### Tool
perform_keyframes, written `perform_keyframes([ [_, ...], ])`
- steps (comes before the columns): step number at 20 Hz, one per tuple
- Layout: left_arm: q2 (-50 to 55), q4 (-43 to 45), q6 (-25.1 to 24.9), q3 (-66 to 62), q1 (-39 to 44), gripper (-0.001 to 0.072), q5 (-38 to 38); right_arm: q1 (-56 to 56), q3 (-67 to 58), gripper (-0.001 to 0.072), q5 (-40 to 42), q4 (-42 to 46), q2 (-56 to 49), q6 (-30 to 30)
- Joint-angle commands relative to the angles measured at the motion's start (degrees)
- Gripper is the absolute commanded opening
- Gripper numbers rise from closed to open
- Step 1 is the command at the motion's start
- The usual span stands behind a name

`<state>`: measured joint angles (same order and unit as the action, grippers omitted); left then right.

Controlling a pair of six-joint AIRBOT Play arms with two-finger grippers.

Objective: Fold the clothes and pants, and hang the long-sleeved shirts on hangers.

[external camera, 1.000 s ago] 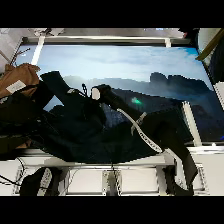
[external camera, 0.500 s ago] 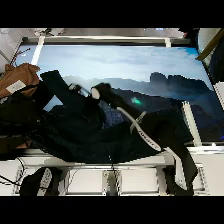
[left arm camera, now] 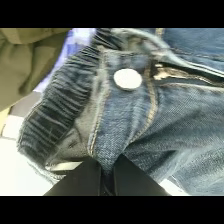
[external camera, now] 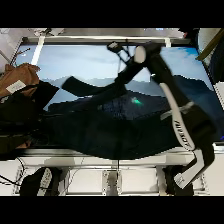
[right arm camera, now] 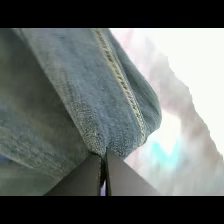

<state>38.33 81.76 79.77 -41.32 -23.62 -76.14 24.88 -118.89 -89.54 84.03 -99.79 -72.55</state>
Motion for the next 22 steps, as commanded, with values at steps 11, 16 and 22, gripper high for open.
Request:
perform_keyframes([
  [11, -0.04, -0.74, -0.02, 0.00, -0.07, 0.0024, -1.31, -2.82, 2.56, 0.0390, 25.07, -15.13, -10.86, -3.41],
  [16, -0.04, -0.79, 0.00, 0.00, -0.07, 0.0024, -1.31, -2.82, 2.40, 0.0391, 26.16, -28.61, -24.17, -3.32],
  [22, -0.04, -0.81, 0.02, 0.00, -0.07, 0.0024, -1.31, -1.64, 1.97, 0.0391, 24.22, -38.14, -27.85, 0.22],
])
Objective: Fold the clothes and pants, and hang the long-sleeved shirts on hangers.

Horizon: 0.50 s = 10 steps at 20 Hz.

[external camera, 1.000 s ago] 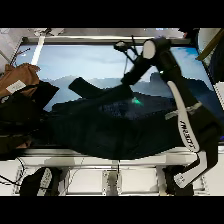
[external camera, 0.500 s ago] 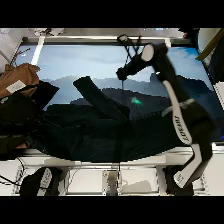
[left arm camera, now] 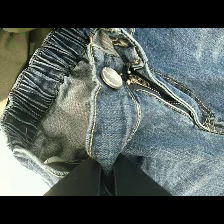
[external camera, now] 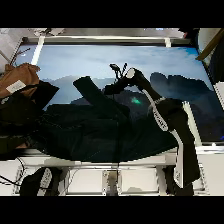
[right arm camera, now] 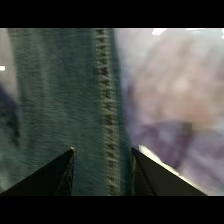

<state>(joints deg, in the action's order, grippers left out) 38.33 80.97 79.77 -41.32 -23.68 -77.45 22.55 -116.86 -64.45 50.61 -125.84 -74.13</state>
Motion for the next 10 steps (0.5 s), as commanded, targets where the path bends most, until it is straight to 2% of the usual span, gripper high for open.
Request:
perform_keyframes([
  [1, -0.04, -0.04, 0.02, 0.00, 0.00, 0.0024, 0.00, 1.01, -0.07, 0.0391, -0.94, -4.26, -1.79, 1.81],
  [10, -0.04, 0.00, 1.27, 0.00, 0.00, 0.0024, 0.02, 0.33, -2.69, 0.0390, 2.82, 0.72, -1.66, 1.75],
])
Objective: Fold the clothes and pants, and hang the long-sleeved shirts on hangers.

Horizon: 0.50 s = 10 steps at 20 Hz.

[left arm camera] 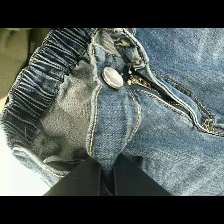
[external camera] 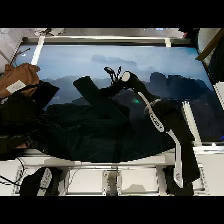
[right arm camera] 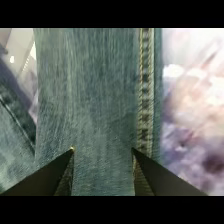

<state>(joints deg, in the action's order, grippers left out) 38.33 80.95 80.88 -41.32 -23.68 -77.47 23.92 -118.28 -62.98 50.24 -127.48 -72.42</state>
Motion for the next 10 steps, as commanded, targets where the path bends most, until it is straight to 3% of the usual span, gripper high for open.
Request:
perform_keyframes([
  [1, -0.04, 0.02, 0.15, 0.00, 0.00, 0.0024, 0.04, -1.81, -1.25, 0.0389, 1.05, 1.11, 0.00, -0.02],
  [10, -0.02, 0.02, 0.15, 0.00, 0.00, 0.0024, 0.04, 0.37, 1.33, 0.0382, -3.65, 2.03, -0.87, 1.62],
])
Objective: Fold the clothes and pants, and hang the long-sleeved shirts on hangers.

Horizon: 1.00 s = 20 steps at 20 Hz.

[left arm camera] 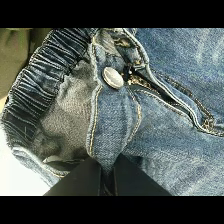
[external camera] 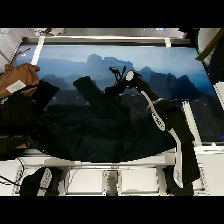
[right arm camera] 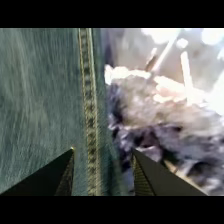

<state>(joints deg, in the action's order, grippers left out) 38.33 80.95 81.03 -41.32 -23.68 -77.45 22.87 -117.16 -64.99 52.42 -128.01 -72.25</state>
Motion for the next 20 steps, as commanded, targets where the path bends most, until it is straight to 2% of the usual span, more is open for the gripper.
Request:
perform_keyframes([
  [1, -0.02, 0.02, 0.00, 0.00, 0.00, 0.0024, 0.02, 2.25, 0.22, 0.0381, -1.40, -0.15, -0.42, 1.68],
  [3, -0.02, 0.02, 0.00, 0.00, 0.00, 0.0024, 0.02, 3.87, 0.22, 0.0368, 0.07, -0.22, -0.44, 3.50],
  [4, -0.02, 0.02, 0.00, 0.00, 0.00, 0.0024, 0.02, 4.48, 0.09, 0.0307, 1.73, -0.17, -0.44, 3.96],
  [6, -0.02, 0.02, 0.00, 0.00, 0.00, 0.0024, 0.02, 4.59, -0.20, 0.0093, 6.38, -0.09, 0.22, 3.93],
  [8, -0.02, 0.04, 0.00, 0.00, 0.00, 0.0024, 0.07, 2.78, -2.25, 0.0023, 8.46, 0.61, 1.62, 3.93],
  [10, -0.04, 0.04, 0.02, 0.00, 0.00, 0.0024, 1.22, -0.68, -2.73, 0.0023, 9.11, 2.99, 5.35, 3.80],
  [12, -0.04, 0.02, 0.24, 0.00, 0.00, 0.0024, 4.15, -5.40, -2.71, 0.0022, 6.34, 6.49, 10.62, 2.21],
  [16, -0.04, -0.02, 4.11, 0.00, 0.00, 0.0024, 11.15, -15.80, -2.67, 0.0023, -6.99, 11.87, 22.43, -0.02],
  [20, -0.04, -0.20, 5.20, 0.00, 0.00, 0.0024, 12.35, -24.26, -2.08, 0.0023, -20.59, 13.68, 31.78, -2.34],
])
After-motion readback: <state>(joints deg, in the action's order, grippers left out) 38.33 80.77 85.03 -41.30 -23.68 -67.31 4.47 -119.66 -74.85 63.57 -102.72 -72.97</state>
